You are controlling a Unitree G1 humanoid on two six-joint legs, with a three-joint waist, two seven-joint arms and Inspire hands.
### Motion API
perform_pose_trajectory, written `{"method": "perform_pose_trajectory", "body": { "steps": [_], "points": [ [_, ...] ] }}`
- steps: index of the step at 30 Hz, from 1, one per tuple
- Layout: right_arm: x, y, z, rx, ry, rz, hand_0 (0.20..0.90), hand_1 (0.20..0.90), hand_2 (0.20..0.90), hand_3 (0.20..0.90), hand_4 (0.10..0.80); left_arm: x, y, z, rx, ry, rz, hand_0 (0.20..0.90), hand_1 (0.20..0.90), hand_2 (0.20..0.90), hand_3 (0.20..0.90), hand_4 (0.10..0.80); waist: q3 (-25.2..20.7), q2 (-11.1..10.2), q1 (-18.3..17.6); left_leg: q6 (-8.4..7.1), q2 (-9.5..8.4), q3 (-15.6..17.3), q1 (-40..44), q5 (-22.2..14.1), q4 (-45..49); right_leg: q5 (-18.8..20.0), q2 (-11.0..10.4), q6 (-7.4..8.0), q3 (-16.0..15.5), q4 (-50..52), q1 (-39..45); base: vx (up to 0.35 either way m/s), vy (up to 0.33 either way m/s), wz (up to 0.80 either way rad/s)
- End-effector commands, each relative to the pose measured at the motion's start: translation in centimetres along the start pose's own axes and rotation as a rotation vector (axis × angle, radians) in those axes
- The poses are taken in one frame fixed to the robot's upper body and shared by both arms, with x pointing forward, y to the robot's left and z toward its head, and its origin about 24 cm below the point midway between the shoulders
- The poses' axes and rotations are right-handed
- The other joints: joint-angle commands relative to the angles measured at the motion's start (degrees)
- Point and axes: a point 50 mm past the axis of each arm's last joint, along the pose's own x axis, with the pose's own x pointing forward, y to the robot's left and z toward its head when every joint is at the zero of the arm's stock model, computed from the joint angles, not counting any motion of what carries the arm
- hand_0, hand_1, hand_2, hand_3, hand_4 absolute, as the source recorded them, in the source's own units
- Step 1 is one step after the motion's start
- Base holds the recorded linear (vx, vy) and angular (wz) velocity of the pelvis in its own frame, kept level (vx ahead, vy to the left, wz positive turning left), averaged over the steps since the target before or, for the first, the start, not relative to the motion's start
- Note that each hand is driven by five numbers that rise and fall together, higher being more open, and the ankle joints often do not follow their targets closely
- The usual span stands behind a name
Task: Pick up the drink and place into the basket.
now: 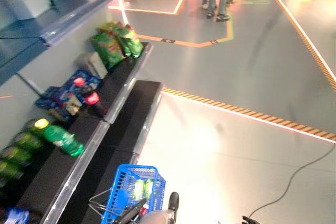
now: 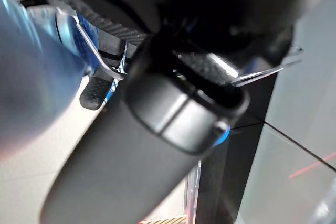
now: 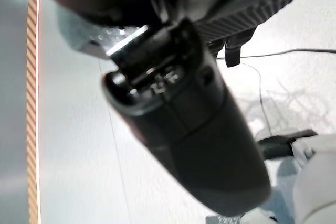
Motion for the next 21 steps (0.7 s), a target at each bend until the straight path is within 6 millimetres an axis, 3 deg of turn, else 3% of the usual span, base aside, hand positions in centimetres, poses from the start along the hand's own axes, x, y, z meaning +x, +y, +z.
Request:
{"method": "perform_pose_trajectory", "body": {
  "steps": [1, 5, 7, 8, 9, 10, 14, 17, 21],
  "points": [
    [0.1, -0.4, 1.2, -0.004, -0.076, 0.006, 0.9, 0.9, 0.9, 0.9, 0.8, 0.6, -1.9, 5.0, 0.053, -0.183, -0.164, 0.3, 0.3, 0.3, 0.2, 0.1, -1.42, -0.44, 0.95, 3.38, -0.43, 0.75, 6.04, -1.61, -4.58, 4.28, -5.76, 10.85, 2.07, 9.06, -1.77, 0.265, 0.065, -0.29],
    [0.0, -0.6, 0.5, 0.037, -0.054, -0.006, 0.9, 0.9, 0.9, 0.9, 0.8, 0.8, -2.2, 6.4, 0.074, -0.19, -0.18, 0.3, 0.3, 0.3, 0.2, 0.1, -2.77, -0.82, -0.4, 3.72, 0.85, 1.26, 9.49, -2.1, -6.51, 4.0, -5.41, 11.57, 1.47, 15.78, -3.85, 0.209, 0.071, -0.02],
    [-0.1, -0.5, 0.1, 0.042, -0.046, -0.001, 0.9, 0.9, 0.9, 0.9, 0.8, 0.9, -2.5, 6.6, 0.084, -0.197, -0.189, 0.3, 0.3, 0.3, 0.2, 0.1, -3.12, -1.1, -0.72, 3.9, 0.97, 1.43, 10.32, -2.32, -6.7, 6.03, -5.22, 12.57, 1.47, 21.74, -5.63, 0.144, 0.063, 0.07],
    [-0.1, -0.5, 0.1, 0.039, -0.046, 0.003, 0.9, 0.9, 0.9, 0.9, 0.8, 0.9, -2.7, 6.8, 0.084, -0.201, -0.194, 0.3, 0.3, 0.3, 0.2, 0.1, -3.04, -1.03, -0.82, 4.13, 1.28, 1.78, 10.87, -2.64, -6.74, 7.33, -5.61, 13.38, 0.84, 25.34, -7.21, 0.107, 0.051, 0.07],
    [0.0, -0.4, 0.3, 0.035, -0.051, 0.01, 0.9, 0.9, 0.9, 0.9, 0.8, 1.1, -3.2, 7.0, 0.086, -0.206, -0.2, 0.3, 0.3, 0.3, 0.2, 0.1, -2.82, -0.82, -0.58, 4.55, 1.86, 2.31, 11.79, -3.51, -6.81, 8.23, -7.89, 13.96, -1.63, 27.54, -9.65, 0.132, 0.035, -0.03],
    [0.0, -0.2, 0.4, 0.04, -0.057, 0.012, 0.9, 0.9, 0.9, 0.9, 0.8, 1.2, -3.5, 7.1, 0.091, -0.206, -0.208, 0.3, 0.3, 0.3, 0.2, 0.1, -2.61, -0.6, -0.5, 4.69, 2.33, 2.59, 12.58, -4.01, -6.9, 8.26, -9.46, 13.93, -3.25, 27.11, -11.3, 0.115, 0.011, -0.13],
    [0.0, -0.1, 0.7, 0.066, -0.067, 0.008, 0.9, 0.9, 0.9, 0.9, 0.8, 1.5, -4.5, 7.5, 0.117, -0.203, -0.233, 0.3, 0.3, 0.3, 0.2, 0.1, -1.39, -0.29, -1.76, 4.36, 3.24, 2.2, 15.01, -5.13, -7.01, 8.11, -10.43, 13.06, -4.35, 21.8, -14.25, 0.146, -0.08, -0.01],
    [0.0, 0.0, 0.8, 0.079, -0.079, 0.01, 0.9, 0.9, 0.9, 0.9, 0.8, 1.7, -5.1, 7.6, 0.134, -0.199, -0.246, 0.3, 0.3, 0.3, 0.2, 0.1, -0.48, -0.74, -3.56, 4.41, 3.09, 1.39, 16.71, -7.35, -6.28, 10.83, -11.57, 13.23, -2.3, 14.09, -17.0, 0.162, -0.139, 0.26],
    [0.1, -0.1, 1.1, 0.085, -0.084, 0.014, 0.9, 0.9, 0.9, 0.9, 0.8, 1.7, -5.2, 7.7, 0.15, -0.196, -0.252, 0.3, 0.3, 0.3, 0.2, 0.1, -0.4, -1.26, -5.42, 4.69, 2.87, -0.51, 18.56, -10.59, -4.52, 14.54, -11.25, 13.57, 0.64, 9.9, -20.12, 0.186, -0.21, 0.32]
  ]
}}
